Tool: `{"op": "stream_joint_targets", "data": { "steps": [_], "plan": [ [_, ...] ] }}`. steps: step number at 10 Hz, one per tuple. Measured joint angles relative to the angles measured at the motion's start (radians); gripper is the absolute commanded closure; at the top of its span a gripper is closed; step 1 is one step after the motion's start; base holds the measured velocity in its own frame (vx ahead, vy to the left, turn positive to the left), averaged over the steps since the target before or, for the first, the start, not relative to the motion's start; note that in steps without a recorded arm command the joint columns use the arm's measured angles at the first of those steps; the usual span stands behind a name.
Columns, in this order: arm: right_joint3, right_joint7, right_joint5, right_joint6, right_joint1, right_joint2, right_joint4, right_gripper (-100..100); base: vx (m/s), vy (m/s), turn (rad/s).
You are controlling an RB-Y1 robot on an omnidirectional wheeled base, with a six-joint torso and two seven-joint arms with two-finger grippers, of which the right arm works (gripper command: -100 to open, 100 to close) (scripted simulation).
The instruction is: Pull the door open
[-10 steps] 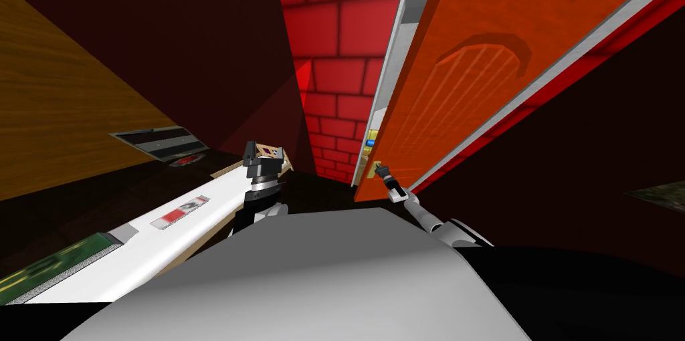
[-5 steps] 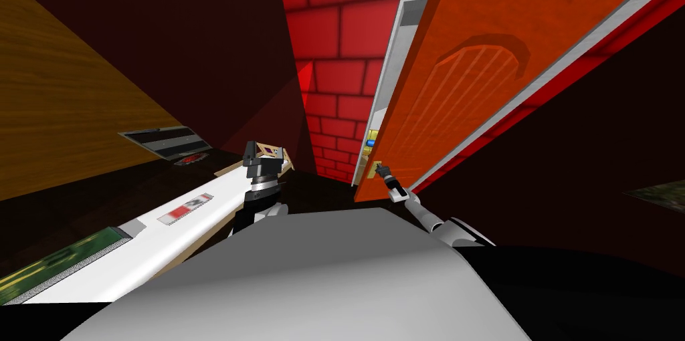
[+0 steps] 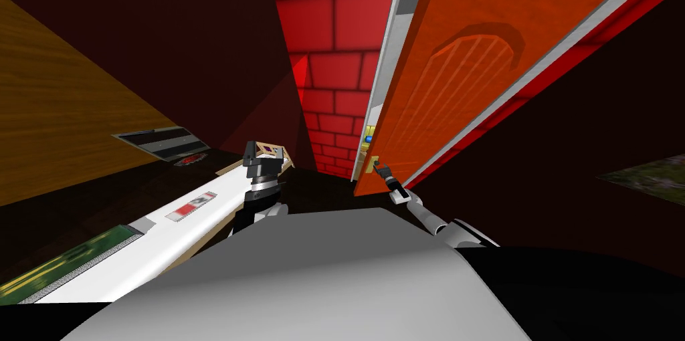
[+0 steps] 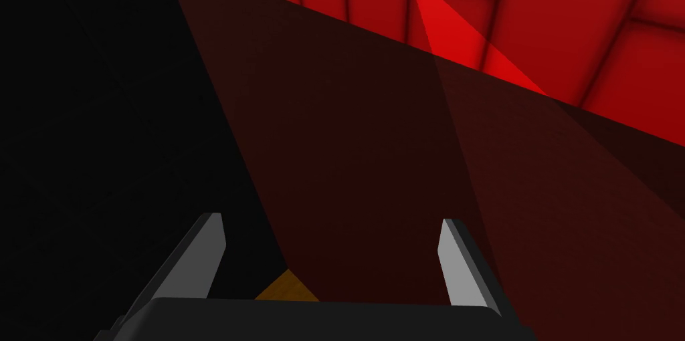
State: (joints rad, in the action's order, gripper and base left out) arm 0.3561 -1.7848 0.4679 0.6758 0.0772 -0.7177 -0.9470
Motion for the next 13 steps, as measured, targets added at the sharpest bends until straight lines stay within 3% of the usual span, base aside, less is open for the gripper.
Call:
{"op": "stream_joint_targets", "data": {
  "steps": [7, 13],
  "plan": [
    [0.035, -0.111, 0.030, 0.012, -0.040, -0.033, -0.033, -100, -0.084, 0.012, -0.027],
    [0.014, -0.084, 0.035, -0.007, -0.017, -0.001, -0.011, -100, 0.186, -0.011, 0.053]
  ]
}}
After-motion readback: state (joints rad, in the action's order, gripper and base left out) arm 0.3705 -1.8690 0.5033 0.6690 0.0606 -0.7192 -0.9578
